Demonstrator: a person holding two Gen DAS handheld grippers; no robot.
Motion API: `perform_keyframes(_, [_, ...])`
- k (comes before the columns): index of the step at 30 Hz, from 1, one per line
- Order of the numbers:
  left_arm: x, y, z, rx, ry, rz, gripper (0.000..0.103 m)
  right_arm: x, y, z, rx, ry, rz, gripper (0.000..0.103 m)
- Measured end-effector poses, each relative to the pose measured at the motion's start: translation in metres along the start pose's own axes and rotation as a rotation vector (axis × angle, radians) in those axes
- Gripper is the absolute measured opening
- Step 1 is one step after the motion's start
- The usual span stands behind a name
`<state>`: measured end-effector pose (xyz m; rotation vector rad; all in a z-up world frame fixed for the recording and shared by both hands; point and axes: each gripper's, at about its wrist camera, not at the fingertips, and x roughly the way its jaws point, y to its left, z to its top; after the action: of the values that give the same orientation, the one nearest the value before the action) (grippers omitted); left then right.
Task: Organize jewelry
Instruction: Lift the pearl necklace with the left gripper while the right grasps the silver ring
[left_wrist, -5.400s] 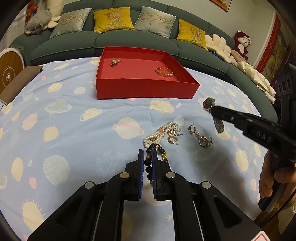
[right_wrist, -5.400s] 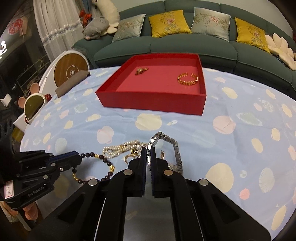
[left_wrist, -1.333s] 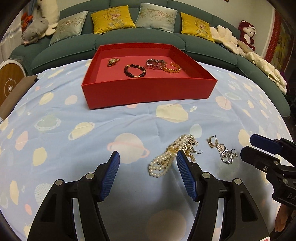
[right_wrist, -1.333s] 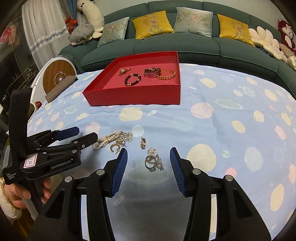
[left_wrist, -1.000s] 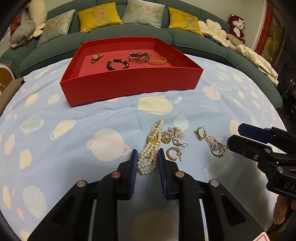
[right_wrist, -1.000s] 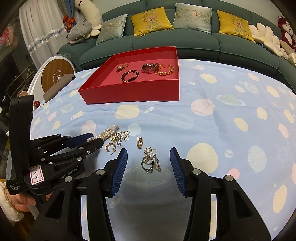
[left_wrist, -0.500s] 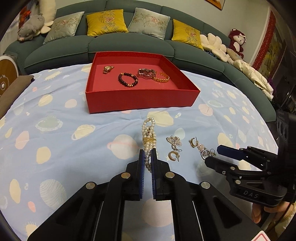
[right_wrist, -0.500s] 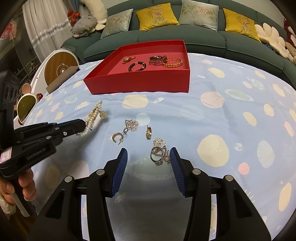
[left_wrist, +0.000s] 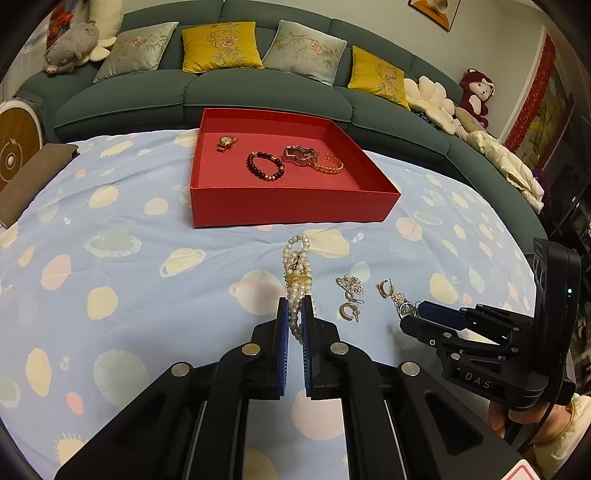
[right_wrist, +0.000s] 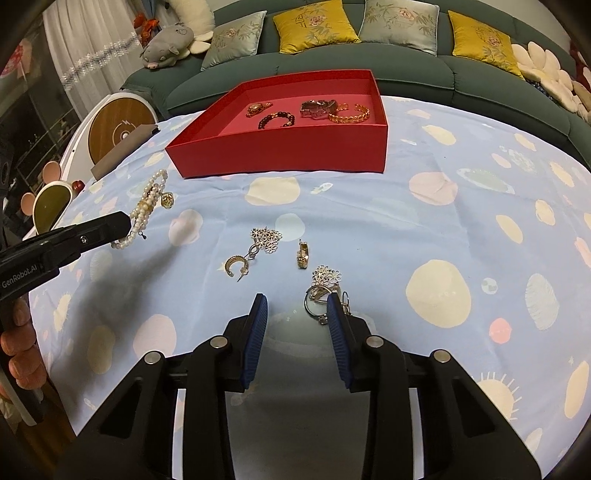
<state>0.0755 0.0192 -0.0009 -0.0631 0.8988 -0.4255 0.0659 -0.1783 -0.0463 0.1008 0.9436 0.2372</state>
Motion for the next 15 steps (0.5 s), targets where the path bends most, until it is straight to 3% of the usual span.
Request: perform_keyframes(15, [0.0065,-0.0059,-0.0049,0.013,0.02,-0.004,0.005,0.0026,-0.0059,-0.0008,0.005,0.004,-0.033,0.032])
